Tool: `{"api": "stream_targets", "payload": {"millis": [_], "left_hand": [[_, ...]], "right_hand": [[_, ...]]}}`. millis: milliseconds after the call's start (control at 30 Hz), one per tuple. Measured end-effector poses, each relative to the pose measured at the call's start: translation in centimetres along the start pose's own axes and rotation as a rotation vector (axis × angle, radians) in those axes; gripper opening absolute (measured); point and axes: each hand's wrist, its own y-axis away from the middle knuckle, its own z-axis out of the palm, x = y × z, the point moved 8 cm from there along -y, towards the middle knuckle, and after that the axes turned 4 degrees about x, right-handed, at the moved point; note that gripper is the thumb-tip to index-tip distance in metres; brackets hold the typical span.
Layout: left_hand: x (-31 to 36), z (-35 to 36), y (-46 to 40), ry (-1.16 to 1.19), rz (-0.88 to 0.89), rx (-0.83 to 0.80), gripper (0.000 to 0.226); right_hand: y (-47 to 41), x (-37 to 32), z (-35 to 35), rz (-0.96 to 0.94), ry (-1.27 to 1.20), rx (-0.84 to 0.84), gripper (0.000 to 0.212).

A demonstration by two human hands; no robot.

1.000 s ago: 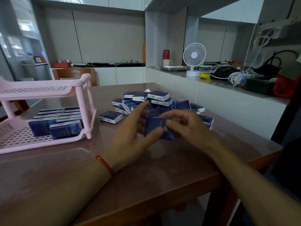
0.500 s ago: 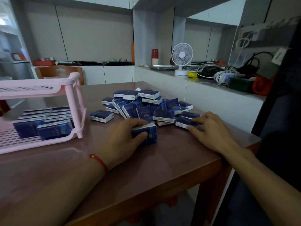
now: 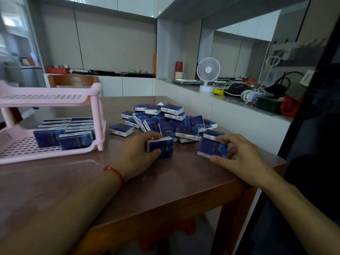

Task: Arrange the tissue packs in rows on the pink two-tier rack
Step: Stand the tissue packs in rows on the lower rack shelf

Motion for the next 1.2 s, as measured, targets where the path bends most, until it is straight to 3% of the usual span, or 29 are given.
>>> {"api": "stream_targets", "payload": {"millis": [167,300,400,467,700,900,967,1100,1200], "left_hand": [[-0.9,0.0,-0.2,0.126,-0.102,-0.084,0.041],[-0.1,0.3,0.3,0.212,-0.045,-0.182,0.031],[-0.9,0.1,0.4,-0.013,-0.042,-0.2,0.064],[-0.7,-0.2,0.3,0.019,-0.042,-0.202,0.063],[-1.0,-3.6,2.0,0.032,-0.02,-0.132,0.062],[-4.1,-12.2,5.5,0.105,-0.124,-0.014,0.054],[-5.6,-15.9,6.7,0.094,-0.149,0.065,0.048],[-9.1,-22.4,8.0,-0.13,-0.199,0.151,0.042],[-12.3,-24.6,7.6,-0.179,-0.28,0.162,0.043]], "right_hand": [[0.0,-5.4,3.8,-0.204,-0.121,-0.202,0.056],[-1.6,-8.4,7.3,-0.244,-0.124,-0.213,0.063],[-2.5,-9.4,8.7,-0.232,-0.133,-0.199,0.082],[-2.9,-9.3,9.2,-0.194,-0.136,-0.206,0.086],[-3.3,-11.1,10.1,-0.172,-0.368,-0.267,0.057],[-3.3,-19.4,12.6,-0.262,-0.481,-0.276,0.055],[-4.0,-21.6,13.4,-0.296,-0.513,-0.229,0.048],[-7.2,-21.8,13.4,-0.258,-0.511,0.081,0.014],[-9.0,-21.0,13.8,-0.207,-0.475,0.23,0.011]]}}
